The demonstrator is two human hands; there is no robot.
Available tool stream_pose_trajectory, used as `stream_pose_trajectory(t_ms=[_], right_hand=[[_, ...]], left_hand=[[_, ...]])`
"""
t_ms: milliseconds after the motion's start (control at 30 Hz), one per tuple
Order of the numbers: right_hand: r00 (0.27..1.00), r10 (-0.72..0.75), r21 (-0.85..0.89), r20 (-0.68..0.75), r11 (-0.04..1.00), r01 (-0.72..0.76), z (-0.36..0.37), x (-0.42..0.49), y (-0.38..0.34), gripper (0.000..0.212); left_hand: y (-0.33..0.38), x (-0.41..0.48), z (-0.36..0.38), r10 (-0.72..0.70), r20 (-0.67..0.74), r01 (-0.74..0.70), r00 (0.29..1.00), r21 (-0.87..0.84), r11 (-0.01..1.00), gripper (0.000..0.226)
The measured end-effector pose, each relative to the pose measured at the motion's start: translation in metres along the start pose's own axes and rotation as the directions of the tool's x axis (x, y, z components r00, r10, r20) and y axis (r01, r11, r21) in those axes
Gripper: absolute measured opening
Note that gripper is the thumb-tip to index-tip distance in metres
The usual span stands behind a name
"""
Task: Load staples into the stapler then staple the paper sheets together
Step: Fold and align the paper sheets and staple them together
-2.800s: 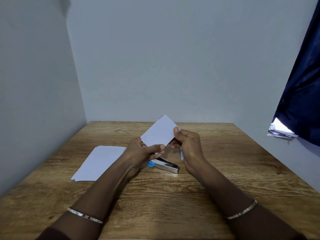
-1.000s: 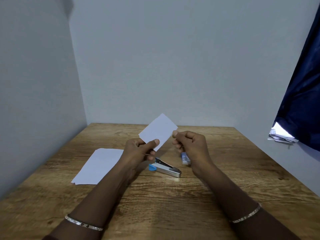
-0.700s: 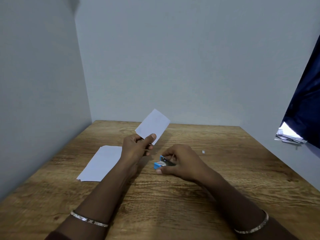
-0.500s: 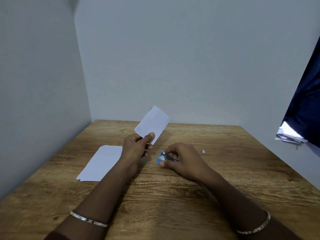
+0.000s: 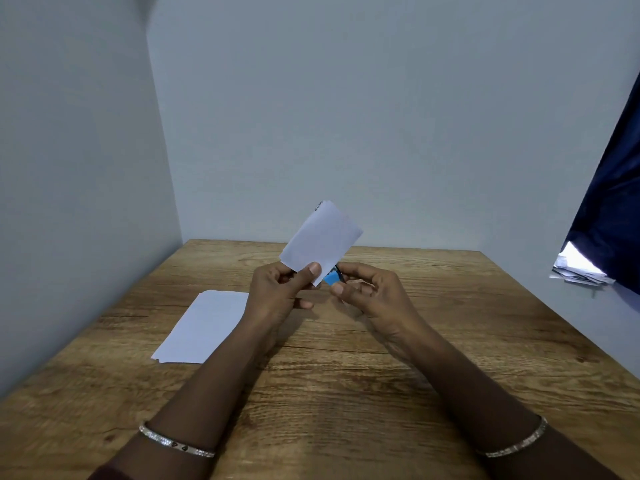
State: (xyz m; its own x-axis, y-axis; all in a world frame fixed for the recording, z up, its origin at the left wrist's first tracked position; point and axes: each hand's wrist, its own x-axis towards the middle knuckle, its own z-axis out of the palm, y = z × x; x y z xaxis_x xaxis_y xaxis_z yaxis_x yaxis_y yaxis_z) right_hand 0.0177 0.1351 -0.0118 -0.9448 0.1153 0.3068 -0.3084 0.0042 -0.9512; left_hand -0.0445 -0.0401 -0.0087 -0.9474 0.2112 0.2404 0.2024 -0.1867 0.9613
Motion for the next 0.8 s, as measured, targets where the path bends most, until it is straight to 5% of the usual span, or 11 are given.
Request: stream_pose_trajectory(t_ms=[267, 800], right_hand=[[0.999, -0.043, -0.018, 0.011, 0.999, 0.043, 0.000, -0.001, -0.002, 0.026], [0.998, 0.035, 0.092, 0.045, 0.995, -0.039, -0.003, 0.002, 0.003, 0.034]], left_hand=[[0.003, 0.002, 0.001, 0.195, -0.013, -0.182, 0.981, 0.305, 0.935, 0.017], [0.009, -0.002, -0.001, 0.147, 0.094, -0.162, 0.985, 0.189, 0.969, 0.005]])
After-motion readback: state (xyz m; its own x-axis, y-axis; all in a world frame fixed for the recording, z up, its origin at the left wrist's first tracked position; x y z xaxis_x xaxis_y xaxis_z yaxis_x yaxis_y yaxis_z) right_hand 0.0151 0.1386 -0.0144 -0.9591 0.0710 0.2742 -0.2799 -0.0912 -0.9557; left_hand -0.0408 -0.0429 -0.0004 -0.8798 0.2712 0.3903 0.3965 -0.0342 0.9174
